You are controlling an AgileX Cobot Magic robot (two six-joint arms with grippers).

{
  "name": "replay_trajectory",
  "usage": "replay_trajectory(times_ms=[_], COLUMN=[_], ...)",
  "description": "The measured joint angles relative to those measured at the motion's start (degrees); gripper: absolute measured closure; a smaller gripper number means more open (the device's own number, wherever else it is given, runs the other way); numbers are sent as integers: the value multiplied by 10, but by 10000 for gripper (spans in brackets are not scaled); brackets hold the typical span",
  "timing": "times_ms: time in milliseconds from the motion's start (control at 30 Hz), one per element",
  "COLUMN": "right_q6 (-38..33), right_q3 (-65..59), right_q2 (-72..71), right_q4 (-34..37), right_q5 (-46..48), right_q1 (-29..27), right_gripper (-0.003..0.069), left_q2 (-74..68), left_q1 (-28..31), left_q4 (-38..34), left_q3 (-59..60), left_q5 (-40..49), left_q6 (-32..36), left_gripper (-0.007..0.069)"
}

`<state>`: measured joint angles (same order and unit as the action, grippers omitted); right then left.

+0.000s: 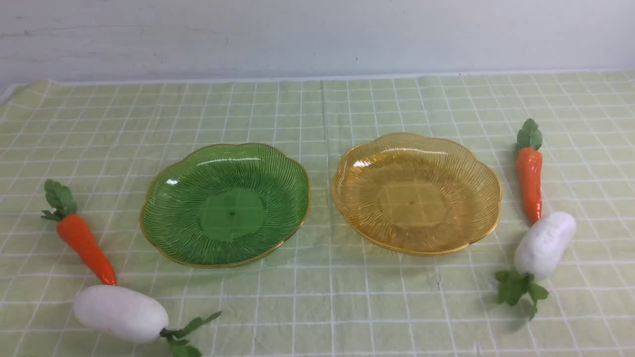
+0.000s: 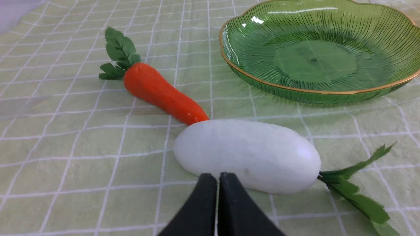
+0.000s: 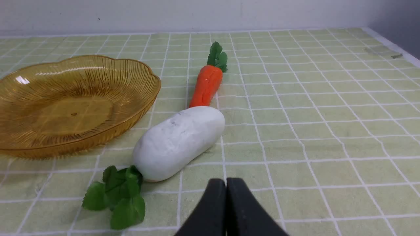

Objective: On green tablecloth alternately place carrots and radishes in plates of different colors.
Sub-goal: 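Pick up the white radish and place it in the left plate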

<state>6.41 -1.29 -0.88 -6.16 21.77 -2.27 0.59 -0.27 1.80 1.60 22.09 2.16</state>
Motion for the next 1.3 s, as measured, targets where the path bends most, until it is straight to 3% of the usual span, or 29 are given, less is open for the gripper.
replay_trajectory(times_ms=[567,767,967,1100,1200,1300], right_q6=[0,0,0,0,0,8], right_q3=[0,0,0,0,0,0], right_q2=[0,0,0,0,0,0], right_q4=[0,0,0,0,-4,7], right_q5=[0,0,0,0,0,-9], right_q1=[0,0,0,0,0,0], right_gripper=[674,674,674,674,674,674], left_q2=[0,0,0,0,0,0], left_q1=[0,0,0,0,0,0], left_q4=[-2,-150,-255,-276,-286,-289], left_q3=[0,1,1,1,1,-27], left_q5=[-10,-83,-134,-180,-309,-340], left_q6=[-12,-129,-161,-161,-161,-160], left_gripper=[632,632,632,632,632,632])
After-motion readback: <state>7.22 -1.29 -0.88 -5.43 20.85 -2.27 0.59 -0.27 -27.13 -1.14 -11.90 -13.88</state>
